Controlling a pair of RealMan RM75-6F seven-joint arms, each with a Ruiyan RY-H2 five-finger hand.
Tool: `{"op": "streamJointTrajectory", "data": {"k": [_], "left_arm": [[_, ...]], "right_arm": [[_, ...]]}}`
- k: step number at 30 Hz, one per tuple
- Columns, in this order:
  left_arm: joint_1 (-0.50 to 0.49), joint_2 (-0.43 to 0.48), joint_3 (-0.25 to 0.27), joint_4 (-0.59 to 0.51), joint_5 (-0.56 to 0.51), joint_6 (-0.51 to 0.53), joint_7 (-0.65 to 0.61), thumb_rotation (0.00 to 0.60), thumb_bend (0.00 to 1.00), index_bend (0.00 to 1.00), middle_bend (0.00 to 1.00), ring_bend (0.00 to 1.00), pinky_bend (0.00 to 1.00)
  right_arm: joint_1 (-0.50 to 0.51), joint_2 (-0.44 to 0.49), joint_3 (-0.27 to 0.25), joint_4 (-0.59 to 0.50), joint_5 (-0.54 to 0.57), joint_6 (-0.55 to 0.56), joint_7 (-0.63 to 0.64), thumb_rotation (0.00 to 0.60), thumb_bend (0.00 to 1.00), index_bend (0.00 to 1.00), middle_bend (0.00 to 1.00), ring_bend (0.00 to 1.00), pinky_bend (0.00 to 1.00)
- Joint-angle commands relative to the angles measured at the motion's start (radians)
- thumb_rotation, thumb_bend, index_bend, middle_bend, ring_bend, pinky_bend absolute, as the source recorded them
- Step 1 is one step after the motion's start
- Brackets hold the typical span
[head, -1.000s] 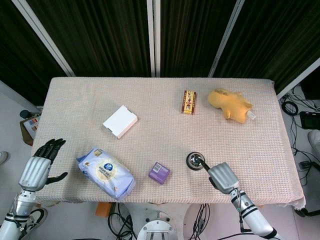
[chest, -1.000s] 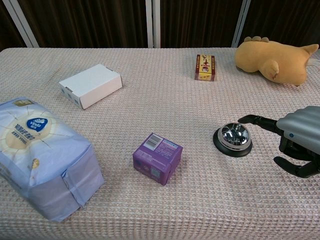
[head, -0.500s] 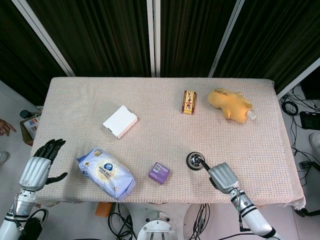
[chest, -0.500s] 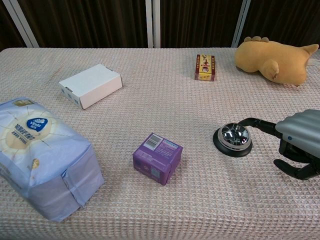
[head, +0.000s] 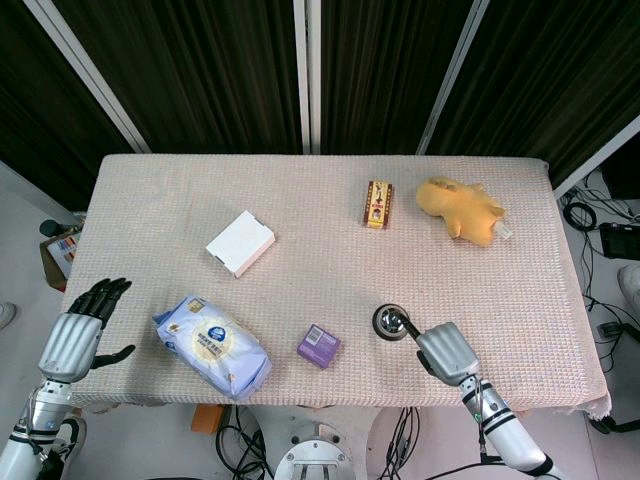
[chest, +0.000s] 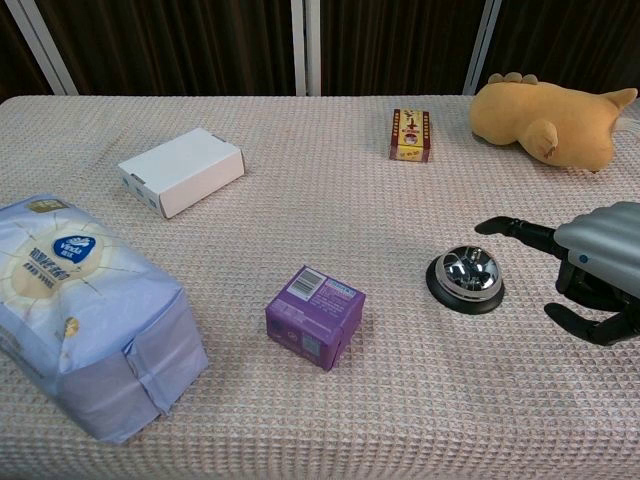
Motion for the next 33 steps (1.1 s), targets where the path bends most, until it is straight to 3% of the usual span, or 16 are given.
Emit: {"op": "streamJointTrajectory", "data": {"k": [1,7,15,25,30,33], "left_arm": [[0.000,0.000,0.000,0.001,-0.001,-0.001,0.000,0.599,0.09,0.10,0.09,0.07,0.22],[0.001,0.006,-0.002,-0.002,-0.003,0.002,0.001,0.599,0.09,0.10,0.09,0.07,0.22],[-0.003,0.007,-0.001,-0.010,0.002,-0.001,0.006,0.600,0.09,0.10,0.09,0.07,0.22],[0.002,0.007,0.000,-0.006,-0.004,0.000,0.002,0.599,0.09,0.10,0.09,0.07,0.22],[0.003,0.012,-0.001,-0.015,0.006,0.013,0.008,0.598,0.09,0.10,0.09,0.07,0.22],[0.007,0.015,0.000,-0.022,0.014,0.025,0.012,0.600,0.09,0.10,0.09,0.07,0.22]], "right_arm": [[0.006,-0.008,-0.008,0.015,0.032,-0.033,-0.022,0.600,0.39,0.00,0.90,0.76,0.82],[0.010,-0.012,-0.005,0.010,0.051,-0.039,-0.036,0.600,0.39,0.00,0.90,0.76,0.82],[0.000,0.013,0.006,-0.017,-0.022,0.020,0.029,0.600,0.39,0.00,0.90,0.76,0.82],[0.022,-0.008,-0.011,0.016,0.088,-0.074,-0.056,0.600,0.39,0.00,0.90,0.76,0.82],[0.001,0.027,-0.009,-0.029,0.018,0.000,-0.009,0.600,0.39,0.00,0.90,0.76,0.82],[-0.034,0.055,-0.014,-0.039,-0.091,0.104,0.079,0.600,0.38,0.00,0.90,0.76,0.82]]}}
